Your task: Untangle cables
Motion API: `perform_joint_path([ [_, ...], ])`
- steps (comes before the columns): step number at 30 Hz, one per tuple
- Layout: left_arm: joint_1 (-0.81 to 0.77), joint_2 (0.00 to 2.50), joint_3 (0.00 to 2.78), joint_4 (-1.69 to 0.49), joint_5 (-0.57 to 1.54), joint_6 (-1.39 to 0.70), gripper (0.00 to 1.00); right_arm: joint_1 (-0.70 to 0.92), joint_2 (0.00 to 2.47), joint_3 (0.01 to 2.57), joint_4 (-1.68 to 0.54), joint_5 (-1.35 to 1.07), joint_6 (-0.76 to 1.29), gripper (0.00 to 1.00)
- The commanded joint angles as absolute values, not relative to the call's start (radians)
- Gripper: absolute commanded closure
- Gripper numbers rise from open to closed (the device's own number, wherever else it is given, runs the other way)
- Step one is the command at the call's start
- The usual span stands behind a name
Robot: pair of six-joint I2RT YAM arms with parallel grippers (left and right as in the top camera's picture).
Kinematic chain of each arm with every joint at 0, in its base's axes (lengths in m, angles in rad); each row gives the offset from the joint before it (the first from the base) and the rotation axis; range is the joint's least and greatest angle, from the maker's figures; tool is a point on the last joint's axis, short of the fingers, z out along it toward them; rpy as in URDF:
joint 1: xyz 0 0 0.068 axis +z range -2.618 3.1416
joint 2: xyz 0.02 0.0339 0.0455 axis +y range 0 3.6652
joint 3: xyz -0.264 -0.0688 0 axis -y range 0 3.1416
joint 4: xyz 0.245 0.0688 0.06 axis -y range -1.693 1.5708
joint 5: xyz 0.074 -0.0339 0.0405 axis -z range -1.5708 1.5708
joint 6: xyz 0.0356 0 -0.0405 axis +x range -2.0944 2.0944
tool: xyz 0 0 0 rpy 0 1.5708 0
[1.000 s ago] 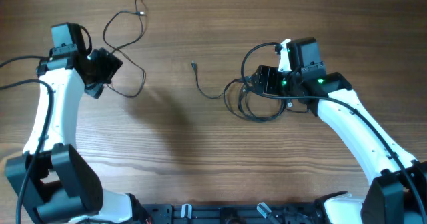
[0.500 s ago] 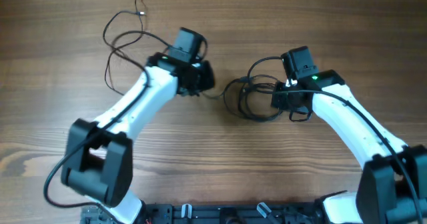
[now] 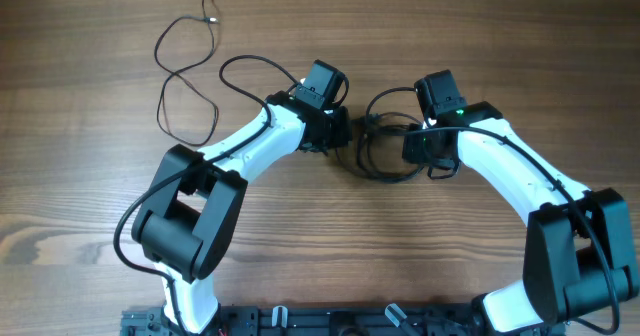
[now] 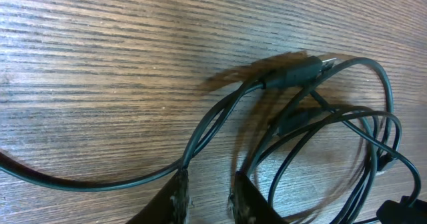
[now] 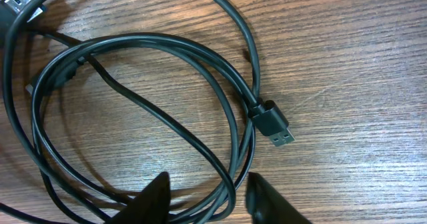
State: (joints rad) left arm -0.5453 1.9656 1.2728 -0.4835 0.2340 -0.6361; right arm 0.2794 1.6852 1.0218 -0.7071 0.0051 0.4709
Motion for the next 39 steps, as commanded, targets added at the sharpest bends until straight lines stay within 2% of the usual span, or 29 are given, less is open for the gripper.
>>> perform_joint_path([
  [1, -0.546, 1.979, 1.279, -0.474, 0.25, -0.609, 0.74, 0.28, 1.7, 1.019, -0.7, 0.027, 0.47, 0.63],
  [2, -0.537, 1.975, 1.292, -0.477, 0.329, -0.556, 0.64, 0.28, 1.7, 1.019, -0.694, 0.027, 0.47, 0.64],
  [4, -0.518, 1.962, 1.341, -0.527, 0.464, -0.527, 0.51, 0.28, 1.7, 1.019, -0.688, 0.027, 0.47, 0.71],
  [8, -0.533, 1.964, 1.378, -0.588, 0.505, -0.478, 0.44, 0.28, 1.701, 1.019, -0.684, 0.027, 0.443, 0.74],
  [11, -0.557, 1.989, 1.378, -0.593, 0.505, -0.482, 0.44, 0.28, 1.704, 1.019, -0.658, 0.026, 0.445, 0.73],
  [16, -0.599, 2.046, 1.378, -0.563, 0.497, -0.506, 0.56, 0.28, 1.724, 1.019, -0.645, 0.022, 0.445, 0.74],
  [21, -0.633, 2.065, 1.378, -0.548, 0.302, -0.535, 0.66, 0.238, 1.726, 1.019, -0.64, -0.061, 0.444, 0.8],
  [23, -0.64, 2.065, 1.378, -0.531, 0.239, -0.536, 0.75, 0.213, 1.726, 1.019, -0.627, -0.154, 0.392, 0.81],
  [31, -0.66, 2.086, 1.373, -0.511, 0.229, -0.54, 0.72, 0.211, 1.726, 0.954, -0.583, -0.211, 0.353, 0.79],
  [33, -0.672, 2.098, 1.373, -0.508, 0.197, -0.54, 0.88, 0.211, 1.726, 0.947, -0.585, -0.212, 0.338, 0.79],
  [37, -0.678, 2.121, 1.373, -0.506, 0.162, -0.539, 0.96, 0.211, 1.726, 0.947, -0.592, -0.278, 0.34, 0.79],
  [38, -0.679, 2.121, 1.373, -0.504, 0.162, -0.539, 0.96, 0.211, 1.726, 0.947, -0.588, -0.284, 0.34, 0.83],
  [39, -0.679, 2.121, 1.373, -0.505, 0.163, -0.539, 0.96, 0.211, 1.726, 0.947, -0.587, -0.287, 0.339, 0.96],
])
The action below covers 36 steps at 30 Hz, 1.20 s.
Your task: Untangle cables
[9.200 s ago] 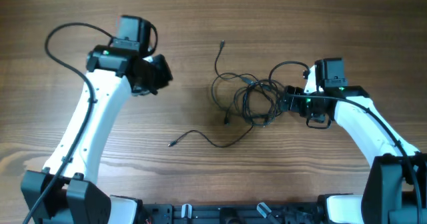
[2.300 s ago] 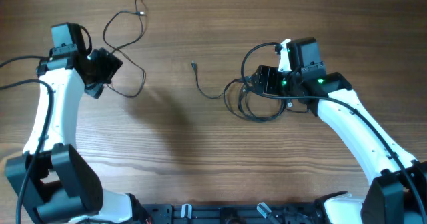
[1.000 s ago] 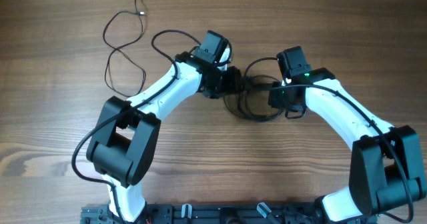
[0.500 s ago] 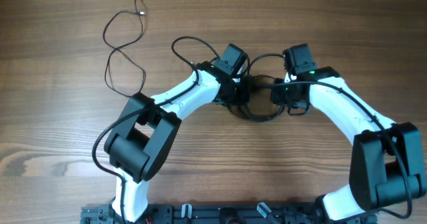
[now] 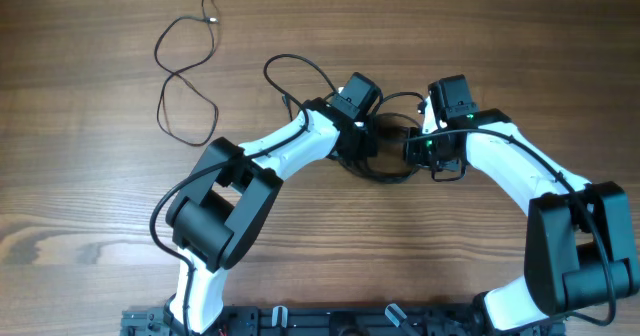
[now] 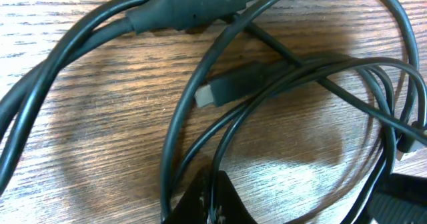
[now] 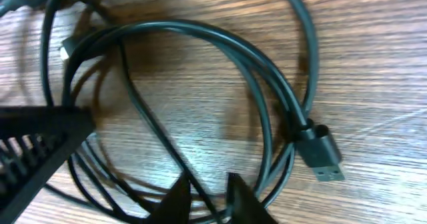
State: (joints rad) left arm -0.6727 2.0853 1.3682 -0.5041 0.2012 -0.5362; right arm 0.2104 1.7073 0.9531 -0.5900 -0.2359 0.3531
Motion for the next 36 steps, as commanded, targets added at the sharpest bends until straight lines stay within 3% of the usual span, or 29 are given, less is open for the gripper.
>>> perform_joint_path([
  [1, -0.678, 2.118, 1.373, -0.505, 0.163, -0.538, 0.96, 0.211, 1.726, 0.948, -0.581, -0.291, 0.328, 0.96],
  [5, -0.646, 2.036, 1.375, -0.533, 0.172, -0.538, 0.96, 0.208, 1.645, 1.008, -0.659, -0.328, 0.209, 0.96],
  [11, -0.529, 1.83, 1.375, -0.575, 0.173, -0.539, 0.96, 0.208, 1.28, 1.023, -0.579, -0.579, 0.145, 0.96],
  [17, -0.361, 1.786, 1.375, -0.667, 0.16, -0.538, 0.96, 0.208, 0.841, 1.023, -0.319, -0.557, 0.141, 0.96],
  [22, -0.305, 1.787, 1.375, -0.749, 0.134, -0.523, 0.96, 0.208, 0.729, 1.023, -0.239, -0.358, 0.131, 0.96],
  [24, -0.305, 1.787, 1.375, -0.741, 0.294, -0.42, 0.83, 0.208, 0.743, 1.023, -0.257, -0.36, 0.152, 0.96],
  [26, -0.305, 1.787, 1.375, -0.718, 0.505, -0.384, 0.43, 0.208, 0.781, 1.023, -0.302, -0.37, 0.195, 0.96],
  [27, -0.305, 1.787, 1.375, -0.704, 0.583, -0.384, 0.3, 0.208, 0.807, 1.023, -0.331, -0.394, 0.19, 0.96],
  [30, -0.305, 1.787, 1.375, -0.664, 0.823, -0.387, 0.25, 0.208, 0.896, 1.023, -0.382, -0.454, 0.19, 0.96],
  [36, -0.318, 1.787, 1.375, -0.693, 0.931, -0.505, 0.3, 0.208, 1.087, 1.023, -0.253, -0.575, 0.27, 0.96],
])
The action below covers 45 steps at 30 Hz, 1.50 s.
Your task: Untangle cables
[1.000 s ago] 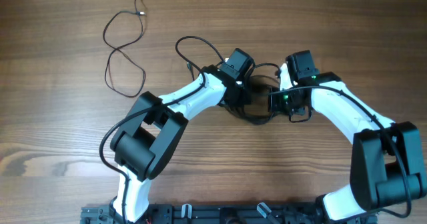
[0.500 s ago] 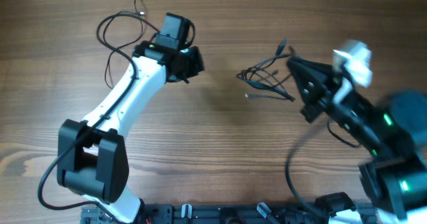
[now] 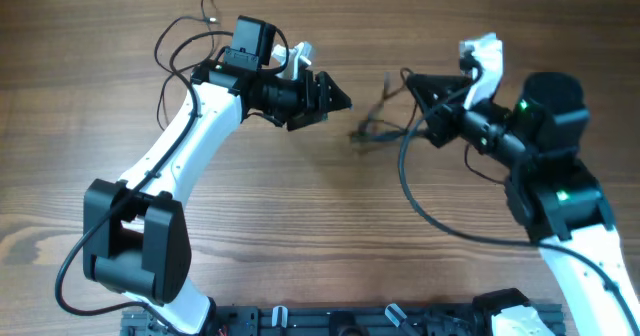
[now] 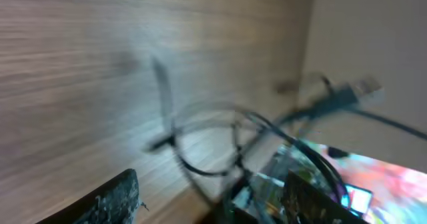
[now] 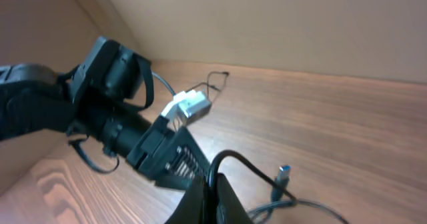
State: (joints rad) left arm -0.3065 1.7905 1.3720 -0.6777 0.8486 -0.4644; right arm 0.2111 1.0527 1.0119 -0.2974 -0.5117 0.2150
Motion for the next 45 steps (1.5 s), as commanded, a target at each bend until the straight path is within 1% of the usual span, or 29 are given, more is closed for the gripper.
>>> perform_joint_path([
  [1, -0.322, 1.787, 1.375, -0.692, 0.93, -0.53, 0.34, 0.208, 1.093, 1.023, -0.236, -0.607, 0.269, 0.96],
  [3, -0.323, 1.787, 1.375, -0.69, 0.931, -0.6, 0.41, 0.208, 1.093, 1.023, -0.223, -0.627, 0.269, 0.96],
  [5, -0.331, 1.787, 1.375, -0.689, 0.931, -0.614, 0.42, 0.208, 1.093, 1.023, -0.224, -0.627, 0.264, 0.96],
  [8, -0.36, 1.787, 1.375, -0.7, 0.93, -0.614, 0.45, 0.208, 1.093, 1.023, -0.221, -0.6, 0.262, 0.96],
  [11, -0.374, 1.787, 1.375, -0.705, 0.886, -0.622, 0.44, 0.208, 1.093, 1.023, -0.22, -0.6, 0.262, 0.96],
  [13, -0.374, 1.787, 1.375, -0.746, 0.737, -0.69, 0.43, 0.208, 1.093, 1.023, -0.22, -0.6, 0.262, 0.96],
  [14, -0.376, 1.788, 1.374, -0.754, 0.686, -0.697, 0.41, 0.208, 1.093, 1.023, -0.221, -0.6, 0.263, 0.96],
  [18, -0.378, 1.789, 1.373, -0.757, 0.626, -0.697, 0.4, 0.208, 1.093, 1.023, -0.221, -0.601, 0.262, 0.96],
  [21, -0.376, 1.789, 1.373, -0.766, 0.606, -0.697, 0.36, 0.208, 1.093, 1.023, -0.221, -0.6, 0.262, 0.95],
  [22, -0.374, 1.789, 1.373, -0.778, 0.573, -0.697, 0.34, 0.208, 1.093, 1.023, -0.221, -0.599, 0.262, 0.96],
  [23, -0.368, 1.789, 1.373, -0.796, 0.547, -0.698, 0.28, 0.208, 1.093, 1.023, -0.221, -0.599, 0.262, 0.96],
  [26, -0.344, 1.789, 1.373, -0.809, 0.544, -0.711, 0.26, 0.208, 1.093, 1.023, -0.221, -0.57, 0.262, 0.96],
  [28, -0.316, 1.789, 1.373, -0.809, 0.545, -0.754, 0.25, 0.208, 1.093, 1.023, -0.221, -0.554, 0.263, 0.96],
  [29, -0.301, 1.789, 1.373, -0.805, 0.567, -0.798, 0.2, 0.208, 1.093, 1.023, -0.222, -0.555, 0.265, 0.96],
  [31, -0.285, 1.789, 1.373, -0.801, 0.582, -0.883, 0.17, 0.208, 1.093, 1.023, -0.222, -0.554, 0.265, 0.96],
  [33, -0.276, 1.789, 1.373, -0.795, 0.591, -0.965, 0.06, 0.208, 1.093, 1.023, -0.222, -0.554, 0.265, 0.96],
  [34, -0.274, 1.789, 1.373, -0.783, 0.598, -0.996, 0.03, 0.208, 1.093, 1.023, -0.223, -0.555, 0.265, 0.96],
  [37, -0.27, 1.789, 1.373, -0.681, 0.647, -1.044, 0.01, 0.208, 1.093, 1.023, -0.225, -0.555, 0.265, 0.96],
  [38, -0.27, 1.789, 1.373, -0.656, 0.651, -1.081, 0.03, 0.208, 1.093, 1.023, -0.225, -0.555, 0.265, 0.96],
  [41, -0.271, 1.789, 1.373, -0.677, 0.664, -1.116, 0.16, 0.208, 1.093, 1.023, -0.225, -0.555, 0.265, 0.96],
  [42, -0.271, 1.79, 1.373, -0.715, 0.664, -1.116, 0.27, 0.208, 1.093, 1.023, -0.224, -0.554, 0.265, 0.96],
  [43, -0.271, 1.792, 1.373, -0.744, 0.663, -1.115, 0.3, 0.208, 1.093, 1.023, -0.224, -0.554, 0.265, 0.96],
  [45, -0.271, 1.797, 1.372, -0.802, 0.661, -1.115, 0.3, 0.208, 1.093, 1.023, -0.217, -0.55, 0.265, 0.96],
])
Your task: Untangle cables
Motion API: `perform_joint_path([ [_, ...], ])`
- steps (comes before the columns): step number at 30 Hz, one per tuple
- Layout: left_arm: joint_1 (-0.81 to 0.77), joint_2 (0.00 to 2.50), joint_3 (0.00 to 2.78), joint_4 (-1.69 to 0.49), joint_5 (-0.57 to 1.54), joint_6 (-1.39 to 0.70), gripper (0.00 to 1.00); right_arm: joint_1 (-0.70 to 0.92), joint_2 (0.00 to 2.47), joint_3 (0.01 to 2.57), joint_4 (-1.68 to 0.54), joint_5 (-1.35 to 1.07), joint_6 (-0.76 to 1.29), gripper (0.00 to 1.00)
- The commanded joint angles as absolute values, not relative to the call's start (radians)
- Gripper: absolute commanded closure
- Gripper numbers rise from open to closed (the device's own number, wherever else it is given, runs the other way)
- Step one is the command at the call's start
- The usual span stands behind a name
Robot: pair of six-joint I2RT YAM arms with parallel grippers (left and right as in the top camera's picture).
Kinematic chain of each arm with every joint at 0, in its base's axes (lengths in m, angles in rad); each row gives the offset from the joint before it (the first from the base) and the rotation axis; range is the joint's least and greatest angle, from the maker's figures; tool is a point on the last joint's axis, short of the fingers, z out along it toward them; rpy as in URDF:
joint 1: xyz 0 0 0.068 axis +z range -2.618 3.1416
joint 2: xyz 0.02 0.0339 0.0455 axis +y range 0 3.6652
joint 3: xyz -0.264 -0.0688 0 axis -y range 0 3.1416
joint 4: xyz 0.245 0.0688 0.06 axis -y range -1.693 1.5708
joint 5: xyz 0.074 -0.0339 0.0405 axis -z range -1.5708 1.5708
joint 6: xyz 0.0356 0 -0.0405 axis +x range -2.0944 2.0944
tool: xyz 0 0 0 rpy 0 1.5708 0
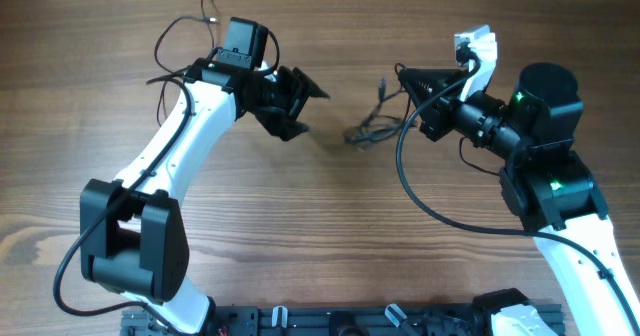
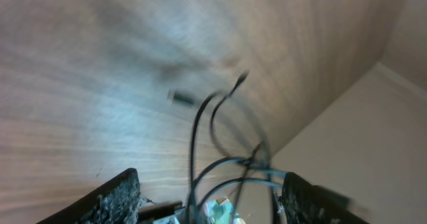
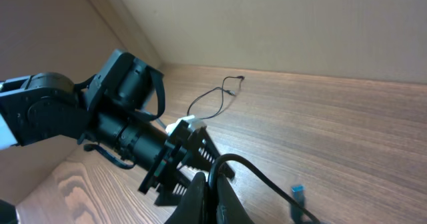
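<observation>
My right gripper point(image 1: 405, 76) point(image 3: 208, 184) is raised over the table's right half and shut on a thick black cable point(image 1: 420, 201), which loops down below it. A small knot of the cables point(image 1: 365, 133) hangs or lies between the two grippers. A blue-tipped USB plug point(image 3: 298, 194) dangles just beyond the right fingers. To the left, my left gripper point(image 1: 308, 111) point(image 2: 210, 177) faces the knot with its jaws wide open and nothing between them; its blurred view shows cable strands point(image 2: 220, 144) ahead.
A thin black cable point(image 1: 158, 48) point(image 3: 212, 97) lies looped at the table's far left, partly under the left arm point(image 3: 120, 131). The wooden table point(image 1: 320, 256) runs out to a beige wall behind.
The left gripper has drawn back a little to the left and turned, still open. The right gripper stays raised and shut on the thick cable, and the knot sits about where it was.
Both grippers were first low at the coiled cables mid-table, jaws apart around strands. Then both had closed in on the coil, jaws nearly together. Later the arms were raised and apart, right shut on the lifted cable, left open. That holds now.
</observation>
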State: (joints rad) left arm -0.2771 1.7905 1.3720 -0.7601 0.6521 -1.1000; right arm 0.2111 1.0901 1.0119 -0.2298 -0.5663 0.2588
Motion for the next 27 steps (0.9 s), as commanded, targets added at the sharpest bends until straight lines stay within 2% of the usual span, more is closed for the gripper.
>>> perform_joint_path([
  [1, -0.273, 1.803, 1.372, -0.815, 0.661, -1.115, 0.3, 0.208, 1.093, 1.023, -0.212, -0.546, 0.266, 0.96],
  [6, -0.299, 1.83, 1.372, -0.798, 0.662, -1.119, 0.3, 0.208, 1.093, 1.023, -0.195, -0.547, 0.291, 0.96],
  [8, -0.315, 1.833, 1.372, -0.798, 0.665, -1.147, 0.33, 0.208, 1.093, 1.023, -0.195, -0.547, 0.291, 0.96],
  [13, -0.364, 1.833, 1.372, -0.798, 0.665, -1.17, 0.35, 0.208, 1.094, 1.023, -0.194, -0.506, 0.294, 0.96],
  [18, -0.368, 1.833, 1.372, -0.752, 0.67, -1.255, 0.34, 0.208, 1.094, 1.023, -0.149, -0.48, 0.497, 0.96],
  [22, -0.369, 1.833, 1.372, -0.728, 0.684, -1.266, 0.41, 0.208, 1.094, 1.023, -0.146, -0.487, 0.616, 0.96],
  [24, -0.368, 1.833, 1.372, -0.728, 0.684, -1.266, 0.47, 0.208, 1.094, 1.023, -0.146, -0.495, 0.636, 0.96],
  [26, -0.368, 1.833, 1.372, -0.722, 0.684, -1.266, 0.57, 0.208, 1.094, 1.023, -0.146, -0.498, 0.637, 0.96],
  [27, -0.368, 1.833, 1.372, -0.722, 0.684, -1.266, 0.57, 0.208, 1.094, 1.023, -0.146, -0.498, 0.64, 0.96],
])
